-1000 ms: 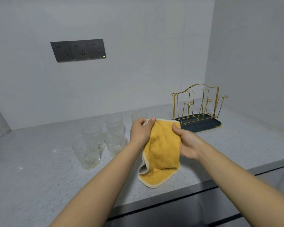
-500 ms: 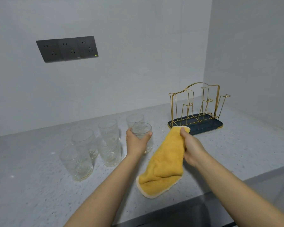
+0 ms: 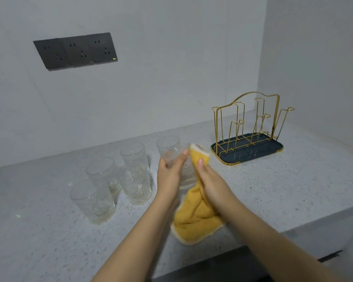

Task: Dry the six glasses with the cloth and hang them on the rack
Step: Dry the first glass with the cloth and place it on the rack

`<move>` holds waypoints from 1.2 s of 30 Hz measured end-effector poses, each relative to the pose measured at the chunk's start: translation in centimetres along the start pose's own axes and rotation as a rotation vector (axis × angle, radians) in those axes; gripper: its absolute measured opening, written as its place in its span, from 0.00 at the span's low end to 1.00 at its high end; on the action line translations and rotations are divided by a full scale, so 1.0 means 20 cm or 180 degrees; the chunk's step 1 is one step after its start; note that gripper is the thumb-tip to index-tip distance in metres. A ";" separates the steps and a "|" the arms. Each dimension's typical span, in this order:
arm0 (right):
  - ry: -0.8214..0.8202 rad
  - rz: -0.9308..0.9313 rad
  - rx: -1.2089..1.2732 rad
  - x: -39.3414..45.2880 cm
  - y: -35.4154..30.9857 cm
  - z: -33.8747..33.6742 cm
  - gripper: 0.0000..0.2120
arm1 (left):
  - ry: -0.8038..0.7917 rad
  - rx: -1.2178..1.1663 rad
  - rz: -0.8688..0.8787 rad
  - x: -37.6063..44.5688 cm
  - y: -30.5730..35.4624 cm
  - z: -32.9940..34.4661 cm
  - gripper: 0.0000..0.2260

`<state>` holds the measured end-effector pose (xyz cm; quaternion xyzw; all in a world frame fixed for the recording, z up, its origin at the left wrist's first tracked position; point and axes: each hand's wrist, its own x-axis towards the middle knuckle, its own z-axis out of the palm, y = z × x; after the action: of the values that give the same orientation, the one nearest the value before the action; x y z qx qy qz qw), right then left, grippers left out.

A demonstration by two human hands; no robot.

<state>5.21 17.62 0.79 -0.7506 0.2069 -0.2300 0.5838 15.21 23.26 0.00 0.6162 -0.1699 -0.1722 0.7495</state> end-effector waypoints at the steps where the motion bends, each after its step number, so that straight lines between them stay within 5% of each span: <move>1: 0.0014 -0.0450 -0.0230 -0.06 -0.01 0.04 0.25 | -0.0028 -0.0181 -0.0020 -0.02 0.01 0.00 0.21; 4: 0.0159 -0.0890 -0.0374 -0.13 -0.01 0.09 0.26 | -0.0011 -0.0073 0.0057 -0.08 0.03 0.01 0.28; 7: 0.0432 -0.0071 -0.0196 -0.08 -0.04 0.02 0.27 | -0.0097 -0.0392 -0.0152 -0.19 0.04 0.03 0.39; 11: 0.0419 0.0492 0.1038 -0.18 -0.07 0.01 0.27 | -0.0396 -0.0531 -0.0228 -0.27 0.07 0.03 0.25; 13: 0.0508 0.0328 0.1026 -0.29 -0.07 0.06 0.28 | -0.0323 -0.0515 -0.0238 -0.27 0.10 0.02 0.20; 16: 0.0514 -0.0358 0.0687 -0.35 -0.07 0.10 0.29 | -0.0381 -0.0760 -0.0441 -0.28 0.12 0.00 0.33; 18: 0.0444 -0.0275 0.0628 -0.31 -0.08 0.06 0.28 | -0.0388 -0.0836 -0.0448 -0.31 0.13 0.00 0.36; 21: 0.0322 0.0089 0.0827 -0.24 -0.09 0.02 0.30 | -0.0568 -0.1022 -0.0651 -0.36 0.13 0.00 0.24; 23: 0.0356 -0.0244 0.0532 -0.27 -0.09 0.05 0.26 | -0.0582 -0.1179 -0.0897 -0.36 0.14 -0.02 0.18; 26: 0.0144 -0.0792 -0.0030 -0.34 -0.05 0.11 0.20 | -0.0452 -0.1175 -0.0923 -0.34 0.14 -0.08 0.22; 31: -0.0031 -0.0768 -0.0086 -0.25 -0.08 0.01 0.16 | -0.0687 -0.1360 -0.0877 -0.39 0.12 -0.09 0.21; 36: 0.0064 -0.0910 -0.0364 -0.21 -0.05 0.06 0.21 | -0.0831 -0.1335 -0.0764 -0.36 0.11 -0.08 0.25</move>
<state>2.57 21.14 1.05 -0.8022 0.1165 -0.3061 0.4993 9.69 28.49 1.48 0.4358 -0.1515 -0.3691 0.8068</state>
